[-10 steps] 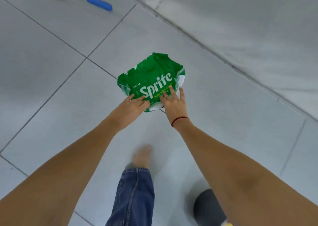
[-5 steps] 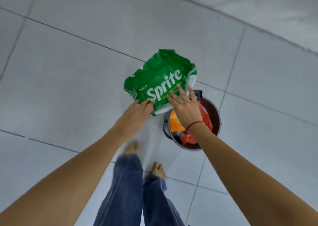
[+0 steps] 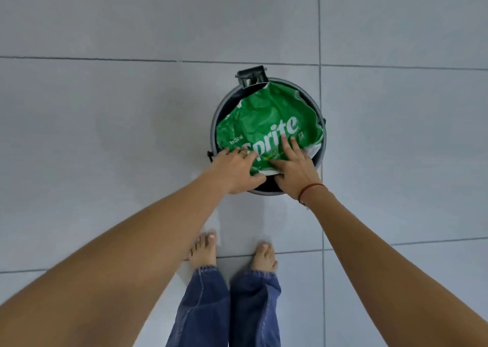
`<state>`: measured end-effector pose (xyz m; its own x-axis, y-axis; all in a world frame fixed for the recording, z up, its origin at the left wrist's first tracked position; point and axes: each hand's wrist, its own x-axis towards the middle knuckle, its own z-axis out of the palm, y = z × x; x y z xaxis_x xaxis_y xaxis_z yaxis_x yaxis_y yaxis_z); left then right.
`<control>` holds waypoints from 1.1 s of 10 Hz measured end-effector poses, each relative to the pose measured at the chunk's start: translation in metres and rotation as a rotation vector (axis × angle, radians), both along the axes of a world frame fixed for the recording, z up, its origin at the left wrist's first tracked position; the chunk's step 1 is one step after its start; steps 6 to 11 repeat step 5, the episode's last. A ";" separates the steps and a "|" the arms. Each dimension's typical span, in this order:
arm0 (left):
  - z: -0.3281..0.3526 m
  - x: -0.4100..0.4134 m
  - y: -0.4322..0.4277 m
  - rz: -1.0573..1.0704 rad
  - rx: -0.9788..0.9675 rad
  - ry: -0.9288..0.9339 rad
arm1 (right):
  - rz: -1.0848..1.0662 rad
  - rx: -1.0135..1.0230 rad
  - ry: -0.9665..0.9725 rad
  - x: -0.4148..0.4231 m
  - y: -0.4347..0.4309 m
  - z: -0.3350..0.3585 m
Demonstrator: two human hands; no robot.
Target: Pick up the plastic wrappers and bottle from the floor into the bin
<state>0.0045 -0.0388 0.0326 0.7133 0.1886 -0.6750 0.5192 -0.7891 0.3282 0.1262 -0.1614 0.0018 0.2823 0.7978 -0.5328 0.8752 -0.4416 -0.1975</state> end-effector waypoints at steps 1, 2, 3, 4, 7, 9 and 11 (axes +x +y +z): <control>-0.021 0.014 0.005 -0.131 0.022 0.217 | 0.017 -0.174 0.019 0.003 0.012 -0.020; -0.037 0.024 0.004 -0.164 0.028 0.360 | 0.053 -0.343 0.057 0.006 0.023 -0.036; -0.042 0.027 0.003 -0.183 0.031 0.407 | 0.089 -0.458 0.060 0.007 0.031 -0.038; -0.027 0.024 0.006 -0.146 -0.020 0.332 | 0.097 -0.473 0.055 0.004 0.035 -0.018; 0.008 0.015 0.014 -0.077 -0.095 0.177 | 0.056 -0.433 -0.022 0.000 0.025 0.015; 0.008 0.015 0.014 -0.077 -0.095 0.177 | 0.056 -0.433 -0.022 0.000 0.025 0.015; 0.008 0.015 0.014 -0.077 -0.095 0.177 | 0.056 -0.433 -0.022 0.000 0.025 0.015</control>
